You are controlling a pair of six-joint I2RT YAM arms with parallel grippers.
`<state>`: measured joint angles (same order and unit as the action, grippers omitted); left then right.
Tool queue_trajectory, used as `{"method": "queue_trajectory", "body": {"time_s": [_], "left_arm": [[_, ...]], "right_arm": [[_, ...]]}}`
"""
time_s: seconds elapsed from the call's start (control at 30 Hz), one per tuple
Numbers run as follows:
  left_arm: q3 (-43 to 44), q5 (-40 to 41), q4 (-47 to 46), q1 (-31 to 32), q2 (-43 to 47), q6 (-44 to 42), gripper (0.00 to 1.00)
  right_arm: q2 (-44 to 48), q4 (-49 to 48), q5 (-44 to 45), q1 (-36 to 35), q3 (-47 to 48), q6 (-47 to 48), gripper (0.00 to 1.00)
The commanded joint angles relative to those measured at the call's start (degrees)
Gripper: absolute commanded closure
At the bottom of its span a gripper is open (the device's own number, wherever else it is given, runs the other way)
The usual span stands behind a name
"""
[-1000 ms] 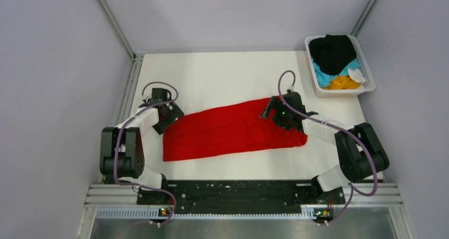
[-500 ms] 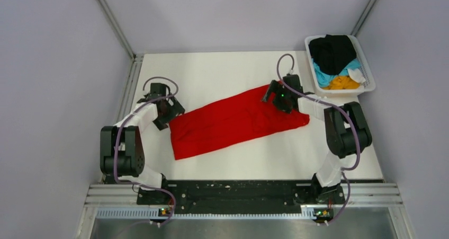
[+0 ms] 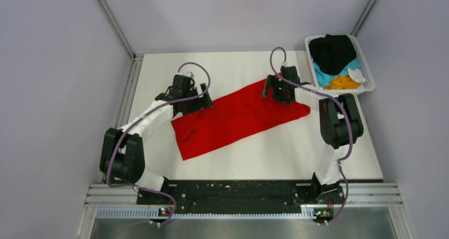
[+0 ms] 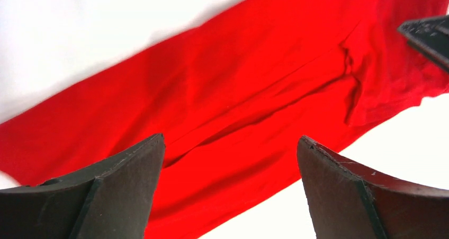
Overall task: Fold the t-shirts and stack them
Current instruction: Rotate the tshirt 90 degrees
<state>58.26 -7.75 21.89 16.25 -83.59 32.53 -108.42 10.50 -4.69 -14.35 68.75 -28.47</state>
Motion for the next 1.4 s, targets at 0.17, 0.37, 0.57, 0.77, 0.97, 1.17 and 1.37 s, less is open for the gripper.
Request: {"method": "queue_trajectory", "body": {"time_s": [0.17,0.37,0.57,0.77,0.97,1.17,1.37], "left_arm": [[-6.32,3.91,-0.81,2.01,-11.26,1.25,0.01],[-12.79,2.92,-3.79,7.39,-9.16,9.62,0.01],[-17.35,-0.59,-10.31,24.17,-1.31,21.4,0.01],[-10.44,5.64,-11.33,34.68,-2.09,20.96,0.01],[-6.57,7.0,-9.96,36.69,-4.34,20.15,0.01],[-6.58,19.26,1.36,37.27,3.98,16.51,0.01],[-12.71,20.17,5.21,37.27,10.37,10.85,0.01]], "right_arm": [[-5.28,4.79,0.81,0.78,3.27,4.79,0.01],[-14.45,4.9,-9.11,0.86,16.99,6.74,0.01],[-29.6,7.82,-12.07,0.91,40.96,8.99,0.01],[-48.2,11.79,-24.33,0.67,71.08,9.7,0.01],[-44.74,5.56,-24.33,-1.21,71.34,12.76,0.01],[-30.85,10.5,-14.34,-2.22,67.91,17.53,0.01],[-8.53,18.78,8.98,-6.34,44.65,19.97,0.01]]}}
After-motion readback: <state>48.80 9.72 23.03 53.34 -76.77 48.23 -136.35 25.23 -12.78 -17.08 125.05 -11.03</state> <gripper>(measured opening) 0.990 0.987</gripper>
